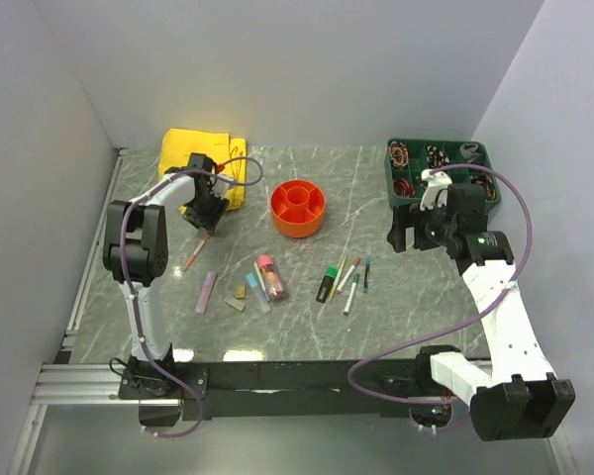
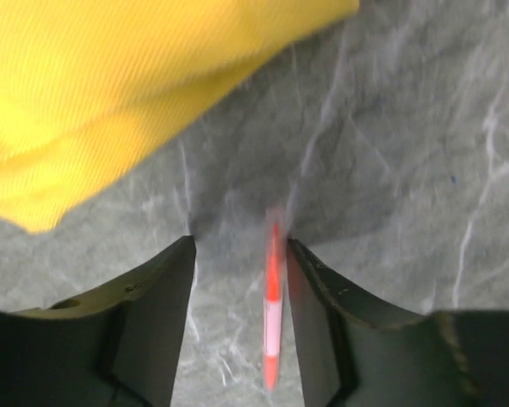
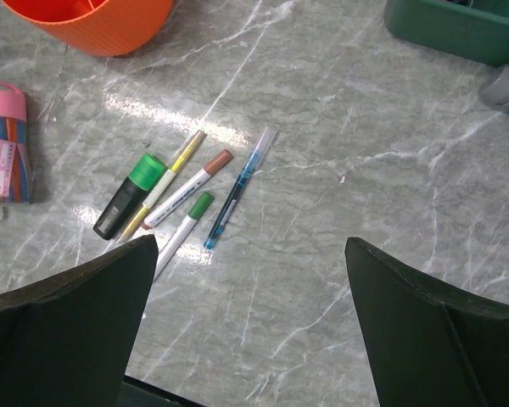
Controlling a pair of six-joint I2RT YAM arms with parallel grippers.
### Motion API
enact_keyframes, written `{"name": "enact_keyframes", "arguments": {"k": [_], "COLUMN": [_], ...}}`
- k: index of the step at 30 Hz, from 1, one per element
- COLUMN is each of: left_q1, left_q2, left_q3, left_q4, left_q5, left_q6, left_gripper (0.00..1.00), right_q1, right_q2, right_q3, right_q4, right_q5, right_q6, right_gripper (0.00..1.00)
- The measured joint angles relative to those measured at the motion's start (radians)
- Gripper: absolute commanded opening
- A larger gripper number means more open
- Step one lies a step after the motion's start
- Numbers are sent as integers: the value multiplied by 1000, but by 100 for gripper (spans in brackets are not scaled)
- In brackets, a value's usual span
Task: Sort the stationery into containers
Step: Pick up the pen from the center of the board.
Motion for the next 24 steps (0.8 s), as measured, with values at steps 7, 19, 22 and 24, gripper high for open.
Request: {"name": "enact_keyframes", "arguments": {"k": [7,19,22,24], "left_q1": [-6,-9,-8,-8], "left_q2": [40,37,37,37], "left_q3": [43,34,60,121], "left_q4": [-14,-18,-74,-156], "left_q5": [2,22,54,103], "left_q6": [6,11,6,-5], "left_gripper": [28,1,1,1], "right_q1": [-3,-11,-12,-12], "right_q2": [4,11,15,20], "right_q3": [0,0,0,1], "right_q4": [0,0,-2,-5], "right_q5": [-3,0,5,12], "right_q6": [-1,-5,-10,-14], "right_gripper": [100,100,100,100]}}
